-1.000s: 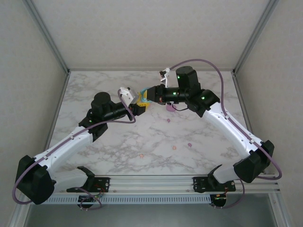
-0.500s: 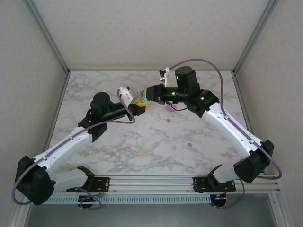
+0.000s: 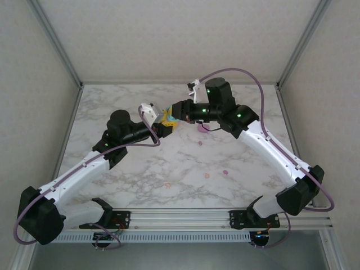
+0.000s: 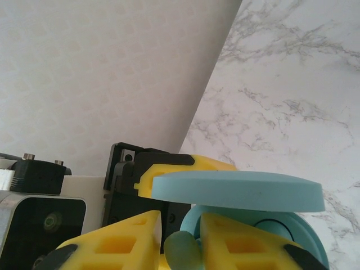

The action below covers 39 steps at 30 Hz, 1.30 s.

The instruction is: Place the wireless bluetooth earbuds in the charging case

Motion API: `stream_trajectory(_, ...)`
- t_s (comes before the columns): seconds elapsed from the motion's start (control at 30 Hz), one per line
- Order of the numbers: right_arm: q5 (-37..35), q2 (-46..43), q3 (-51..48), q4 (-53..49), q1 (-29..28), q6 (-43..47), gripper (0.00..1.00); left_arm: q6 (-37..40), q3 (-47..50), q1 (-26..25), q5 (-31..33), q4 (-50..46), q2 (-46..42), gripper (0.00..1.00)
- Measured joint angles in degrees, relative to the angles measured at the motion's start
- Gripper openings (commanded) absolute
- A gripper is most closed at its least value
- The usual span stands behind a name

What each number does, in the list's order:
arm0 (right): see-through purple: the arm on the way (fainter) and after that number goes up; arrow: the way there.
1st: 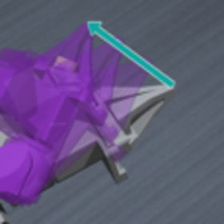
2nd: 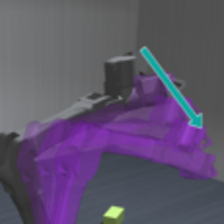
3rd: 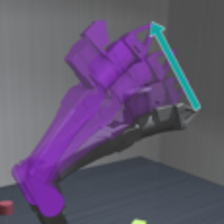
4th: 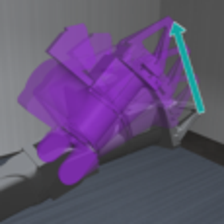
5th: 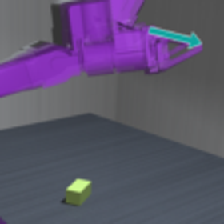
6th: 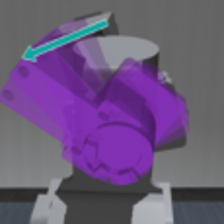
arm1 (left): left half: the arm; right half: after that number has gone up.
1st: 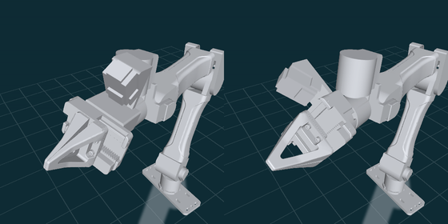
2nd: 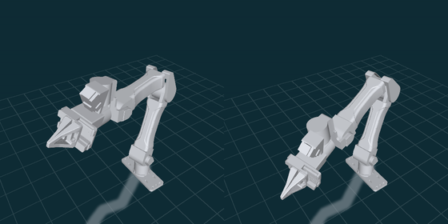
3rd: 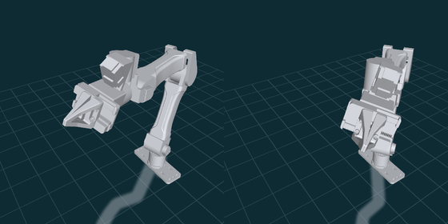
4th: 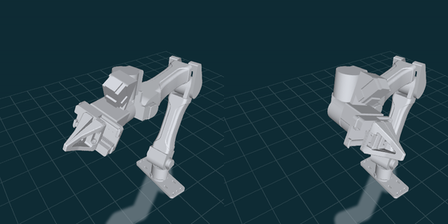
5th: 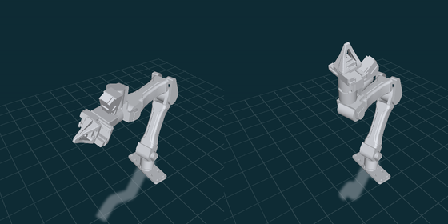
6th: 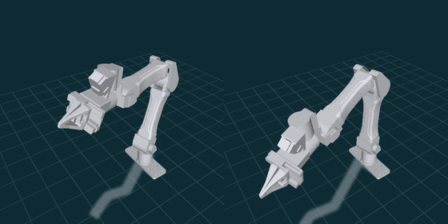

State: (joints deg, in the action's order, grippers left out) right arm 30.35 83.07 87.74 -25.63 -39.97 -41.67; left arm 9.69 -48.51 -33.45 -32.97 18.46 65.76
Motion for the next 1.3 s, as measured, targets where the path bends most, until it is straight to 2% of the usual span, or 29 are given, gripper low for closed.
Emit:
stream_trajectory(0.97,-2.08,0.02,3.85,-4.22,-0.44,1.20,0.31,-0.46,0.00,-0.11,-0.15,0.24,-1.31,0.15)
stream_trajectory(1.1,-2.01,-0.13,3.87,-4.24,-0.44,1.64,0.35,-0.46,0.00,-0.11,0.07,0.26,-1.31,0.15)
stream_trajectory(1.3,-3.87,-3.67,3.72,-5.53,-0.42,3.41,0.36,-0.46,0.00,-0.11,0.50,0.81,-1.25,0.15)
